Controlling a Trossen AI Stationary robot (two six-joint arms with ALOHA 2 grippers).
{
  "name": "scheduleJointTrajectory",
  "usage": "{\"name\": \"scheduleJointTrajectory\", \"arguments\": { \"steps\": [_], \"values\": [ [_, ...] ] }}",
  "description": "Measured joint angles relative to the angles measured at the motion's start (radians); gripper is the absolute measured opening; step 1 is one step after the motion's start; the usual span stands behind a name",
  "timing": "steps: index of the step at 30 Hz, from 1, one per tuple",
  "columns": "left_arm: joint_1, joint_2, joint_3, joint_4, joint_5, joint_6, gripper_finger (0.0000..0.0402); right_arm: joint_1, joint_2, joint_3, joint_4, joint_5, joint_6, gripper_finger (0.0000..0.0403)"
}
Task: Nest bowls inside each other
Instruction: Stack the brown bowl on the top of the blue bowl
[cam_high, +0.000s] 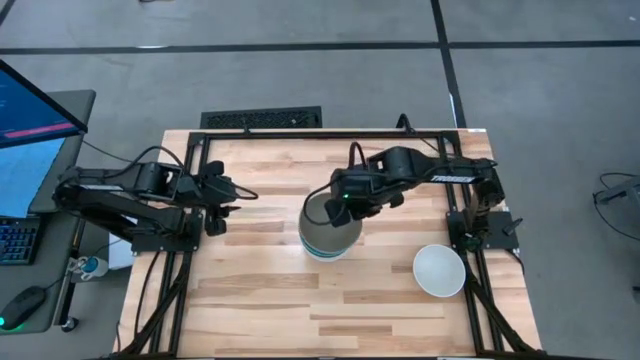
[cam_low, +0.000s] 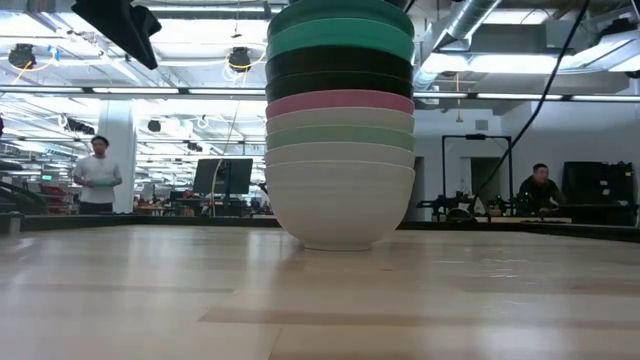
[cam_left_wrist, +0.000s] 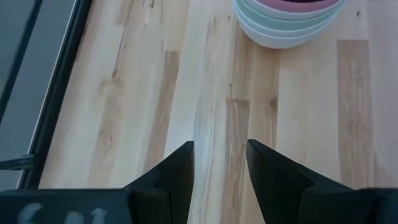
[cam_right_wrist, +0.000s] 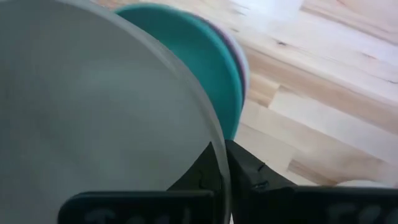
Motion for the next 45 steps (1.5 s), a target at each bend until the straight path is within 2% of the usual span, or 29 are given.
{"name": "scheduleJointTrajectory", "arguments": {
  "steps": [4,9,14,19,25,36,45],
  "values": [
    [0.0,0.001,0.0,0.0,0.0,-0.006,0.0139,-0.006,0.0,-0.006,0.0,0.041,-0.001,0.003],
    [0.0,0.0,0.0,-0.001,0.002,-0.007,0.0139,-0.022,0.0,-0.006,0.0,0.043,-0.042,0.0048],
    [0.0,0.0,0.0,-0.001,0.002,-0.005,0.0139,-0.029,0.019,-0.006,0.003,0.012,-0.071,0.0072],
    [0.0,0.0,0.0,-0.005,0.002,0.002,0.0139,-0.029,0.067,-0.008,0.016,-0.063,-0.111,0.0087],
    [0.0,-0.001,0.0,-0.02,0.003,0.002,0.0139,-0.028,0.093,-0.009,0.037,-0.049,-0.148,0.0088],
    [0.0,0.001,0.0,-0.033,0.002,0.003,0.0139,-0.028,-0.014,-0.001,0.036,0.004,-0.111,0.0088],
    [0.0,0.001,0.0,-0.03,0.001,-0.006,0.0139,-0.023,-0.021,-0.001,0.008,0.028,-0.115,0.0086]
  ]
}}
